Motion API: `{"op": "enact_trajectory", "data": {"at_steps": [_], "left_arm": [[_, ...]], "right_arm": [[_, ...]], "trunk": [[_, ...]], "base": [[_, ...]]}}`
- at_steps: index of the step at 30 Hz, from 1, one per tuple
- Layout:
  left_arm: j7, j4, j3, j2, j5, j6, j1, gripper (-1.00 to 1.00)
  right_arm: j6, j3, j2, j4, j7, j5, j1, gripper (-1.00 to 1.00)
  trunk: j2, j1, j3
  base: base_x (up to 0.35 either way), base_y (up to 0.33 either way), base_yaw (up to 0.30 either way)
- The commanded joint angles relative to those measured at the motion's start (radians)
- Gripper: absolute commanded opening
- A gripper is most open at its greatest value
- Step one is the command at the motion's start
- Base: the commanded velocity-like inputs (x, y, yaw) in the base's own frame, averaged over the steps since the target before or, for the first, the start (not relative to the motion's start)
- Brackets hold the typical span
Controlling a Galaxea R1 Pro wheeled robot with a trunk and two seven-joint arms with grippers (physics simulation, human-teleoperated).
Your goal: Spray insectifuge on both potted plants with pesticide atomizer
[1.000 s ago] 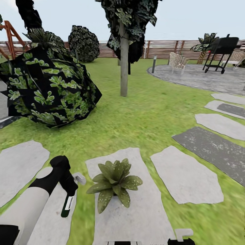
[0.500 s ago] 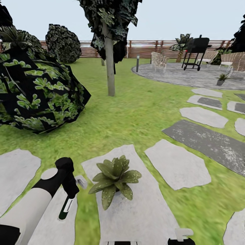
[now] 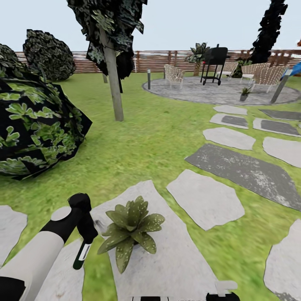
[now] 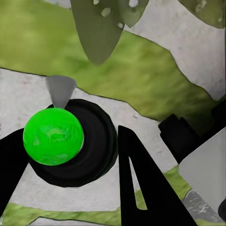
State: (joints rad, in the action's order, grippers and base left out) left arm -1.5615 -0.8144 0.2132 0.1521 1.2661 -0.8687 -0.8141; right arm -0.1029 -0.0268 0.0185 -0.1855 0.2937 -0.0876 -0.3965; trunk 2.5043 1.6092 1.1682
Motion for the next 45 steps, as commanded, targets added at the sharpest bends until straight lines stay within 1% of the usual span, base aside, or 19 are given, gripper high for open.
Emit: {"op": "enact_trajectory", "data": {"at_steps": [1,7,14,20,23,26,31,33,37,41,45], "left_arm": [[-0.009,-0.002,0.002,0.001,0.007,-0.011,0.000,-1.00],[-0.009,-0.002,-0.003,0.006,-0.001,-0.012,-0.006,-1.00],[-0.009,-0.003,-0.003,0.008,0.001,-0.010,-0.008,-1.00],[-0.009,-0.003,-0.003,0.012,0.004,-0.011,-0.012,-1.00],[-0.009,-0.003,-0.004,0.013,0.004,-0.012,-0.012,-1.00],[-0.009,-0.003,-0.003,0.008,0.005,-0.012,-0.007,-1.00],[-0.009,-0.003,0.001,0.006,0.007,-0.013,0.002,-1.00],[-0.009,-0.003,-0.003,0.010,0.007,-0.014,0.004,-1.00],[-0.009,0.003,-0.007,0.021,0.007,-0.015,0.007,-1.00],[-0.009,0.002,-0.012,0.023,0.006,-0.015,0.007,-1.00],[-0.009,-0.001,-0.012,0.023,0.006,-0.015,0.007,-1.00]], "right_arm": [[0.000,-0.002,0.000,0.001,0.005,-0.009,-0.001,1.00],[0.000,-0.002,0.000,0.001,0.005,-0.009,-0.001,1.00],[0.000,-0.002,0.000,0.001,0.005,-0.009,-0.001,1.00],[-0.002,-0.002,0.001,0.002,0.005,-0.011,-0.001,1.00],[-0.002,-0.003,0.001,0.003,0.006,-0.012,-0.001,1.00],[-0.003,-0.004,0.001,0.003,0.005,-0.012,-0.001,1.00],[-0.002,-0.003,0.001,0.002,0.006,-0.011,-0.001,1.00],[-0.001,-0.002,-0.001,0.001,0.006,-0.009,-0.001,1.00],[0.000,-0.001,-0.003,0.001,0.005,-0.008,-0.001,1.00],[0.000,-0.001,-0.003,0.001,0.005,-0.008,-0.001,1.00],[0.000,-0.002,-0.003,0.001,0.005,-0.008,-0.001,1.00]], "trunk": [[0.000,0.000,0.001],[0.000,0.000,0.001],[0.000,0.000,0.001],[0.000,0.000,0.001],[0.000,0.000,0.001],[0.000,0.000,0.001],[0.000,0.000,0.001],[0.000,0.000,0.001],[0.000,0.000,0.001],[0.000,0.000,0.001],[0.000,0.000,0.001]], "base": [[0.001,0.001,-0.288],[-0.013,0.000,-0.287],[-0.273,0.069,-0.248],[-0.183,0.249,-0.049],[0.067,0.296,-0.002],[0.131,0.194,0.000],[0.020,0.027,0.000],[0.002,0.003,-0.056],[0.000,0.001,-0.224],[-0.011,0.000,-0.263],[-0.212,0.125,-0.062]]}}
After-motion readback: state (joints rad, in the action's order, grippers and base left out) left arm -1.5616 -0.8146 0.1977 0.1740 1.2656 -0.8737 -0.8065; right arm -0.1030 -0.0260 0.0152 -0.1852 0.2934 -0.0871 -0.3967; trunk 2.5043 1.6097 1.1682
